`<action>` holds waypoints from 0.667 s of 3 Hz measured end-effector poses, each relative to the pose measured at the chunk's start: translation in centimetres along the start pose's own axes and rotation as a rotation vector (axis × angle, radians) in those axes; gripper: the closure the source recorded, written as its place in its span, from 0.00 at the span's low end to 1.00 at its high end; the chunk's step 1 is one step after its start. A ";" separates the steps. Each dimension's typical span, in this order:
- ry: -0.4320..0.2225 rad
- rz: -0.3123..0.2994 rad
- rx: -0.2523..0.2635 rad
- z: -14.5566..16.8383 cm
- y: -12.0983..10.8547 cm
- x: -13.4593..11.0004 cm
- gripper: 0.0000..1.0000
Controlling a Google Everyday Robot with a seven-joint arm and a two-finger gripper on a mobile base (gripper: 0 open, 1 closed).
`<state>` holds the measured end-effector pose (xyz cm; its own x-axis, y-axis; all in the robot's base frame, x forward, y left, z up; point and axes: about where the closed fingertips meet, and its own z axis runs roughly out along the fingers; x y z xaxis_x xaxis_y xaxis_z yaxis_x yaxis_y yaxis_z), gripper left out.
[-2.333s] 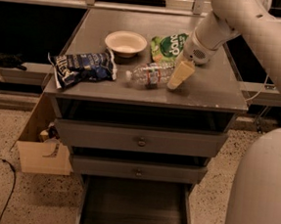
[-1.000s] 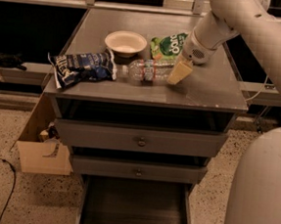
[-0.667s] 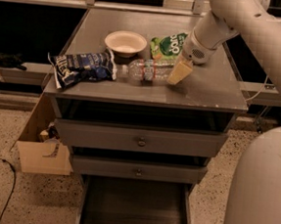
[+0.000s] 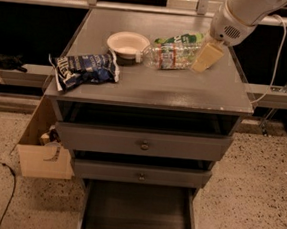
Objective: Place water bottle into bottom drawer
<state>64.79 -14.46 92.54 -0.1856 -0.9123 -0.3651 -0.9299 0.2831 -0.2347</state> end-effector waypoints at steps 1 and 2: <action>0.019 0.006 0.020 -4.3 2.1 2.3 1.00; -0.006 0.034 -0.056 -4.9 6.9 5.2 1.00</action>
Offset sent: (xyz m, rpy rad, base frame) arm -0.1627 -0.0595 -0.0207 0.0973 0.1876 0.0149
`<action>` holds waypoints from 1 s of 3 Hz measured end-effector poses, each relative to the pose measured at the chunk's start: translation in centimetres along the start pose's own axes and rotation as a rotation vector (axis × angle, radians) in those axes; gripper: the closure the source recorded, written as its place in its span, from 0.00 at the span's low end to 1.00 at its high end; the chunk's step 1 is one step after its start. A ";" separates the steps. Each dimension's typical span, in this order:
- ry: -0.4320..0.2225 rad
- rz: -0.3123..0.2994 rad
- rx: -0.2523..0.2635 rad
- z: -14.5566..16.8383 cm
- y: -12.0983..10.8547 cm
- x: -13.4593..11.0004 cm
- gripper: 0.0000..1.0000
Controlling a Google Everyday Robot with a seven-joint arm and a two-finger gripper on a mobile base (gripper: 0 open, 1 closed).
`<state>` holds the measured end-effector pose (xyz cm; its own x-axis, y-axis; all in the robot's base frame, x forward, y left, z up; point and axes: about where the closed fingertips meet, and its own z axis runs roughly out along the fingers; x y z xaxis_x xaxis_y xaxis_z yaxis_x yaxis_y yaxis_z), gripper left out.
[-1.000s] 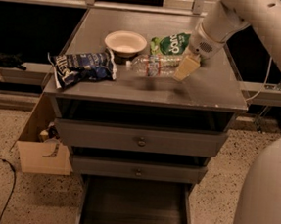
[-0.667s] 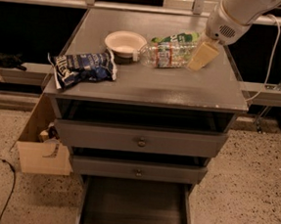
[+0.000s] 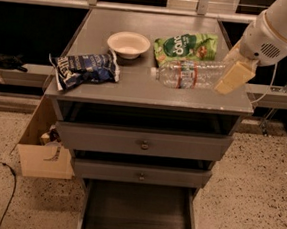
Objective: Place water bottle into bottom drawer
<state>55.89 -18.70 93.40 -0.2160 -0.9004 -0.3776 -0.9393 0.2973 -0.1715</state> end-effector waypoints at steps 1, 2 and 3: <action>0.000 -0.001 0.000 0.0 0.0 0.0 1.00; -0.052 0.018 0.013 0.3 0.5 -0.8 1.00; -0.089 0.085 -0.002 1.8 2.2 1.0 1.00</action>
Offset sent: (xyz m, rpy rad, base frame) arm 0.0017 0.0144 -0.0012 0.0755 -0.0391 -0.0159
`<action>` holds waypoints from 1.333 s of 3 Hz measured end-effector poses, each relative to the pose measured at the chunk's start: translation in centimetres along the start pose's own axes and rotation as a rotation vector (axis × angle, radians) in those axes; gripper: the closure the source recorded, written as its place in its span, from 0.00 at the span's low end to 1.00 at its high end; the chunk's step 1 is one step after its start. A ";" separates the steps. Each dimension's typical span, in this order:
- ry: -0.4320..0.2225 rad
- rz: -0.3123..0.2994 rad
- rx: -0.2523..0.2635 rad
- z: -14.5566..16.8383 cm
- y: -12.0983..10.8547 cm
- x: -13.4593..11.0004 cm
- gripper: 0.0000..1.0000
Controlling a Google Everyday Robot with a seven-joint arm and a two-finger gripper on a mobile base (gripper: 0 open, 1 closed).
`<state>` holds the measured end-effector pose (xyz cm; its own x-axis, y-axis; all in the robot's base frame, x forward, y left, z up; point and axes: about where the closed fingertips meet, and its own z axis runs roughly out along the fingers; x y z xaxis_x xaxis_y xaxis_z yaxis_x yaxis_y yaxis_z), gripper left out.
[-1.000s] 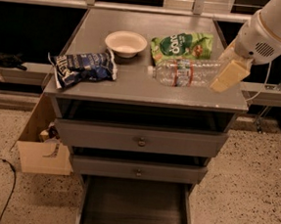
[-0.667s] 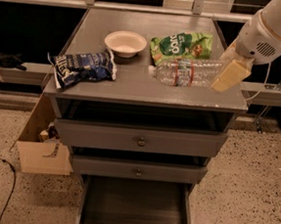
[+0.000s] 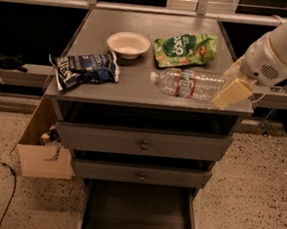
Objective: Place water bottle into bottom drawer
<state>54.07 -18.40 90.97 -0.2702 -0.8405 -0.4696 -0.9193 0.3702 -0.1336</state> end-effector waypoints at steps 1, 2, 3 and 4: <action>-0.010 0.129 -0.025 0.8 3.6 4.4 1.00; 0.041 0.245 -0.113 3.1 8.9 9.7 1.00; 0.063 0.260 -0.144 4.2 10.3 11.0 1.00; 0.063 0.260 -0.144 4.2 10.3 11.0 1.00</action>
Offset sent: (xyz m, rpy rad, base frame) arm -0.1766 -0.0554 -0.1544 0.0698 0.4089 -0.2483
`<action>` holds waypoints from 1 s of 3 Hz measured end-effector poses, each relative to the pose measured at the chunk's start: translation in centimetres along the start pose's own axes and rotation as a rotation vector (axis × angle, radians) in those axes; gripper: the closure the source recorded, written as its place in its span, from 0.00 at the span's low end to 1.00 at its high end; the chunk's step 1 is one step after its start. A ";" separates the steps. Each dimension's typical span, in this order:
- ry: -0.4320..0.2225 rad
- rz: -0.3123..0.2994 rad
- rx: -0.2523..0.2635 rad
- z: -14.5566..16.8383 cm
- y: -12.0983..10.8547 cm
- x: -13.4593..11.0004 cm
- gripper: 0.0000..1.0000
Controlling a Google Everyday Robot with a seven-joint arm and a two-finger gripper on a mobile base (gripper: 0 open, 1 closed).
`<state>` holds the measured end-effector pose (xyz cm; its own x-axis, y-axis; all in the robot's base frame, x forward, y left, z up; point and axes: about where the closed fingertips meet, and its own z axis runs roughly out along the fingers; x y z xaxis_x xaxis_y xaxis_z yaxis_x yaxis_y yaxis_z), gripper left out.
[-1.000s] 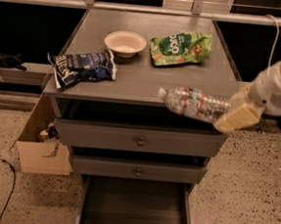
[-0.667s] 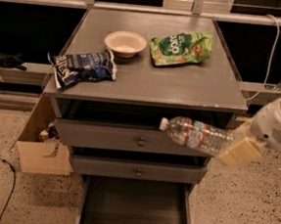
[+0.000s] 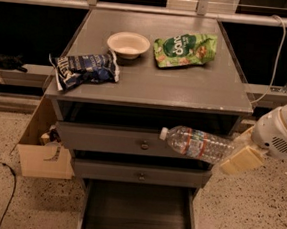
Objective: Place water bottle into bottom drawer
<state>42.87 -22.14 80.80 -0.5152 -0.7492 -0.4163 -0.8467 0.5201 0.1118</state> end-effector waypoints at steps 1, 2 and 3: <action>0.008 0.016 -0.022 1.5 0.5 1.0 1.00; 0.033 0.060 -0.058 4.7 1.9 3.4 1.00; 0.042 0.111 -0.097 7.8 3.6 5.9 1.00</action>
Offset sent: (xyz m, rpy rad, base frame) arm -0.0708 0.0075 -0.1294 0.0131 0.2200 -0.0614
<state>37.87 -21.48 71.69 -0.6099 -0.7066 -0.3588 -0.7919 0.5603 0.2427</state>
